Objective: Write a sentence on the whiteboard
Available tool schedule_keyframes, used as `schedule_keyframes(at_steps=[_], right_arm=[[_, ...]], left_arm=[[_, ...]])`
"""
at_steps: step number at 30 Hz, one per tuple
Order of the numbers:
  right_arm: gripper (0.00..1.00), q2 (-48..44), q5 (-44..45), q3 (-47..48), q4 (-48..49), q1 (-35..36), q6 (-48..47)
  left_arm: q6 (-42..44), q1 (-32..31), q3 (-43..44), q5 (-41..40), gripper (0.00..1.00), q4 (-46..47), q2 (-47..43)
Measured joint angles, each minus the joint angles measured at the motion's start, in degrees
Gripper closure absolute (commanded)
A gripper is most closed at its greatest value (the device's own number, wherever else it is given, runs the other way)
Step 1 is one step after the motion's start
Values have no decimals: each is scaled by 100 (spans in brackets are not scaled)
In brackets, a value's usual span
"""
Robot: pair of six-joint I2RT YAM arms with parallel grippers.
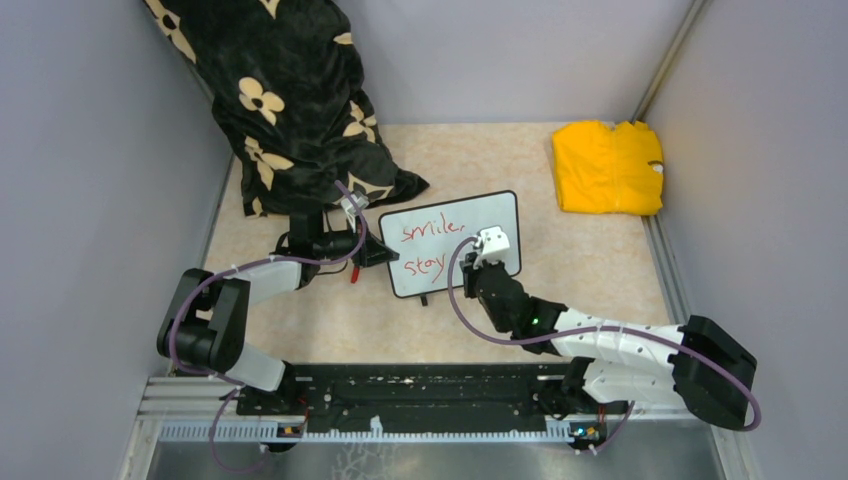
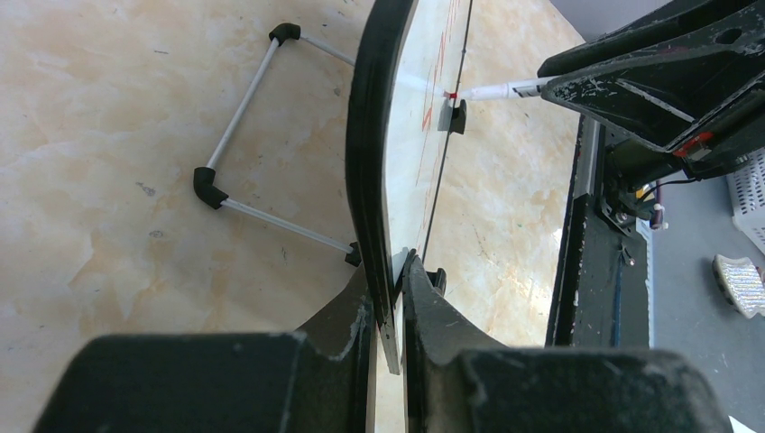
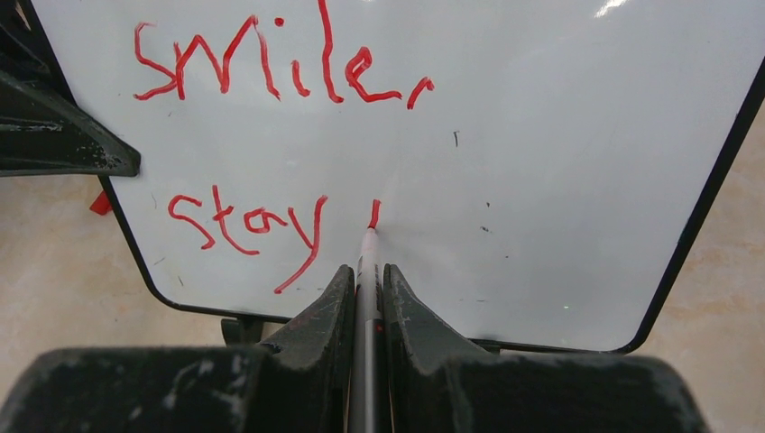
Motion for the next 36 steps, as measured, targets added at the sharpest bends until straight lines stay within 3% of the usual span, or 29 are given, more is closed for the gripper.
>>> schedule_keyframes(at_steps=[29,36], right_arm=[[100,-168,-391,-280,-557,0,463],[100,-564,-361,-278,-625,0,444]], left_arm=[[15,-11,2,0,100,-2,0],[15,-11,2,0,100,-4,0]])
